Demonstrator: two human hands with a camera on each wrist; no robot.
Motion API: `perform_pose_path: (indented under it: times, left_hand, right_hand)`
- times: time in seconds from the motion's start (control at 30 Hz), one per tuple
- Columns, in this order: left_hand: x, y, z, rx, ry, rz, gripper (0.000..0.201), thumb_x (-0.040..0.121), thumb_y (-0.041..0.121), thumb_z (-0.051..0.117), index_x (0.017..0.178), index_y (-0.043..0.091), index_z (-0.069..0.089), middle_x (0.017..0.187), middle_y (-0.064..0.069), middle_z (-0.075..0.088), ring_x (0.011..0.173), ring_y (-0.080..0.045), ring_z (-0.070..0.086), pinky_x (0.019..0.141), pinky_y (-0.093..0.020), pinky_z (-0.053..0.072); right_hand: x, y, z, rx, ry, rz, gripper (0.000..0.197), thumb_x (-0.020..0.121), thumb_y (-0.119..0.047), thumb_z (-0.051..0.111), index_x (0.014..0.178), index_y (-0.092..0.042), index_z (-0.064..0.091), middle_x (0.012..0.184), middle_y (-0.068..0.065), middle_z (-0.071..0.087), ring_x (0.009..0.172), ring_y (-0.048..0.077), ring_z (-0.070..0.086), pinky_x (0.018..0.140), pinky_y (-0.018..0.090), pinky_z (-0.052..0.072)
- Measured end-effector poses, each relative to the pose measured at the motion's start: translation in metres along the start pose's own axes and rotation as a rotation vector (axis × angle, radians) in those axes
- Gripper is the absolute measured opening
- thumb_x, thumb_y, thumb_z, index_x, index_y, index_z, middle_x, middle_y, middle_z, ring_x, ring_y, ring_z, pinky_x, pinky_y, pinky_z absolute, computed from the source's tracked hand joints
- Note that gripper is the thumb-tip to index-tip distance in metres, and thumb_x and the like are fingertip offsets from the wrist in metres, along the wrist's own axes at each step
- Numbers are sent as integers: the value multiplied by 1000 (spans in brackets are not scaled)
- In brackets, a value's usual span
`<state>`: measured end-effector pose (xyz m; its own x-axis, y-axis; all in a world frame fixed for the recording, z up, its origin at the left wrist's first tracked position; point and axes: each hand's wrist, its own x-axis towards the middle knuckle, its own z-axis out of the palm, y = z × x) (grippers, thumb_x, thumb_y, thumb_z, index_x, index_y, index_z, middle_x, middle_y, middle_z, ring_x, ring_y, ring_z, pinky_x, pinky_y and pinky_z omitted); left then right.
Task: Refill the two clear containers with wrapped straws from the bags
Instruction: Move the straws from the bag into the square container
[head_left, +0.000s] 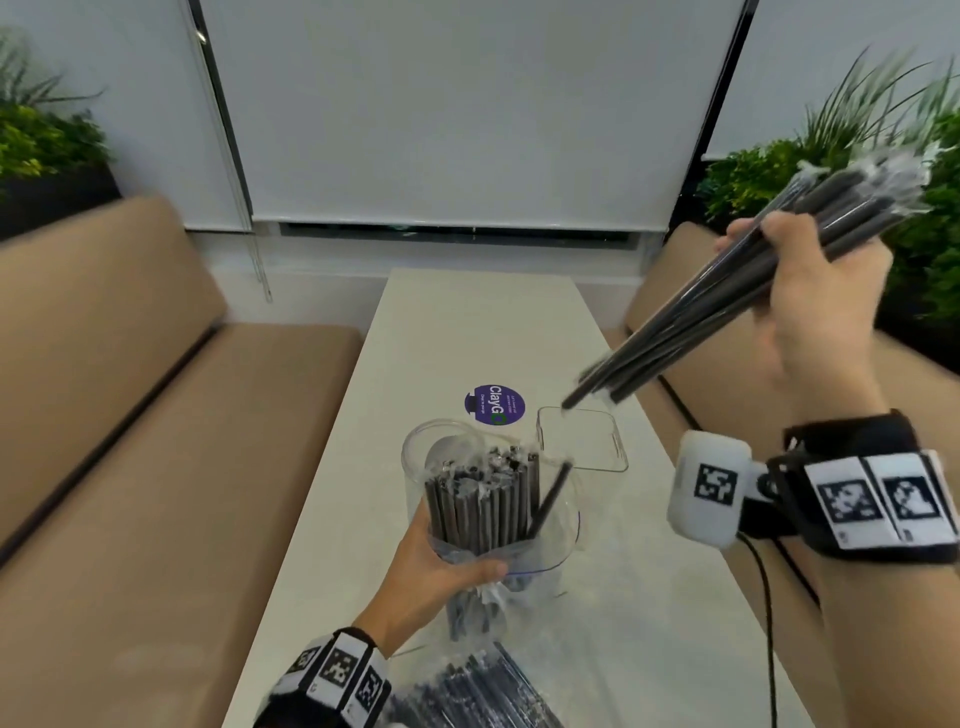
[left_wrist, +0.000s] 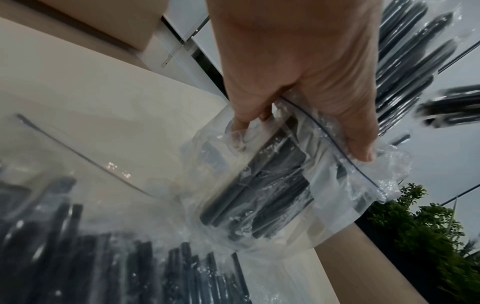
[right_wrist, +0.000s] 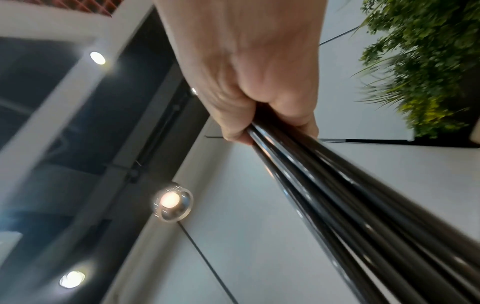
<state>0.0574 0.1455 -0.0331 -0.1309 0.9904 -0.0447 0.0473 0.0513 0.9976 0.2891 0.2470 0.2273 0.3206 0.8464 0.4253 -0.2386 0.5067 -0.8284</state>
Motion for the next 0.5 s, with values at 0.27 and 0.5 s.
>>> perform_pose_path:
  times: [0.27,0.5]
  left_hand:
    - [1,-10,-2,24,27,-30,101,46,44,98,134,30,50,125,8,68,116,-8,64,104,-36,49]
    - [4,-19,-7,23,23,-41,90,53,36,98,132,20,57,123,1,71,116,-17,67,103,-47,50]
  right_hand:
    - [5,139,-13,-467,52,203,12,86,-15,65,95,-16,56,85,-4,66,82,18,66,90,45,56]
    - [-7,196,-25,-672,-71,322,17,85,-12,67,98,-3,64,85,8,65,72,21,58,62,27,45]
